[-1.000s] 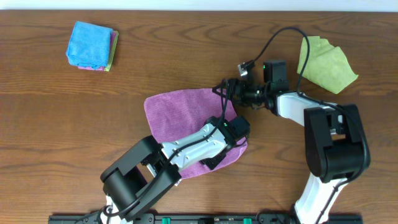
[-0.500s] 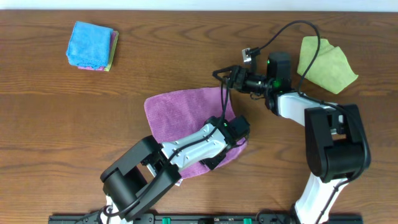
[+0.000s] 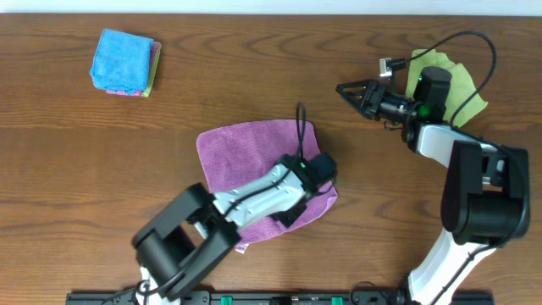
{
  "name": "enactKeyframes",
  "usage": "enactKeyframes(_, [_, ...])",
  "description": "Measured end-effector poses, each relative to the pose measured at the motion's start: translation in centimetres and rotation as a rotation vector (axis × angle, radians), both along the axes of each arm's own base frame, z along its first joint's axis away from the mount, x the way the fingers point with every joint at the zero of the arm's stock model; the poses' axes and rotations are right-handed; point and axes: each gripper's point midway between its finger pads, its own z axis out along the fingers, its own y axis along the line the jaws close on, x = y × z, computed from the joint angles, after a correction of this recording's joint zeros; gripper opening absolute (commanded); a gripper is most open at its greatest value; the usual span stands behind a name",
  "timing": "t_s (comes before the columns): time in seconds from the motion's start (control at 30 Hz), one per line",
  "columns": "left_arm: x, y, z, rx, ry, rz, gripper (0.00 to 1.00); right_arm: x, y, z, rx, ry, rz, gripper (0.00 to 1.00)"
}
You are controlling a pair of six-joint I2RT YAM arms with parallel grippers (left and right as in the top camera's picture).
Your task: Fold the cloth
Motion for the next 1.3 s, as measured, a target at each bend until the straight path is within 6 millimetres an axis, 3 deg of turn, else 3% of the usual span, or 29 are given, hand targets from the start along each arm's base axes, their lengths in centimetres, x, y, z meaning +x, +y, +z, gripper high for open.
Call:
enactKeyframes(0.1, [2.5, -0.6, 3.9, -0.11, -0.08, 0.051, 0.06, 0.0, -0.2, 0.6, 0.012, -0.014, 0.016, 0.69])
enactKeyframes(0.2, [6.5, -0.5, 11.3, -0.283, -0.237, 0.134, 0.06, 1.1, -0.2, 2.6, 0.016, -0.065, 0.03, 0.68])
enactKeyframes(0.3, [9.0, 1.8, 16.8, -0.389, -0.358, 0.22, 0.06, 2.8, -0.5, 5.4, 0.01, -0.122, 0.026, 0.74])
enactKeyframes(0.43, [10.0, 5.9, 20.2, -0.421, -0.435, 0.324, 0.06, 5.3, -2.2, 7.6, -0.053, -0.133, -0.061, 0.77])
enactKeyframes(0.63, [9.0, 8.6, 20.3, -0.378, -0.408, 0.373, 0.07, 8.4, -5.4, 7.1, -0.228, -0.108, -0.261, 0.71])
enactKeyframes(0.73, [8.7, 9.0, 20.0, -0.362, -0.391, 0.38, 0.06, 9.3, -6.2, 8.2, -0.297, -0.096, -0.3, 0.66])
enactKeyframes(0.93, [8.9, 8.9, 19.5, -0.377, -0.365, 0.392, 0.07, 8.1, -5.9, 9.9, -0.575, -0.003, -0.275, 0.64])
enactKeyframes(1.07, [9.9, 9.6, 17.4, -0.347, -0.314, 0.432, 0.06, 5.8, -4.4, 11.9, -0.825, -0.007, -0.197, 0.46])
enactKeyframes(1.1, [10.1, 9.7, 16.6, -0.341, -0.291, 0.445, 0.06, 4.9, -3.8, 12.1, -0.889, -0.009, -0.165, 0.35])
enactKeyframes(1.17, [10.8, 9.7, 15.0, -0.341, -0.245, 0.468, 0.06, 3.3, -3.0, 11.5, -0.976, 0.009, -0.108, 0.02])
enactKeyframes(1.3, [12.1, 9.9, 12.6, -0.34, -0.197, 0.502, 0.06, 1.0, -1.2, 9.1, -1.125, 0.042, -0.018, 0.02])
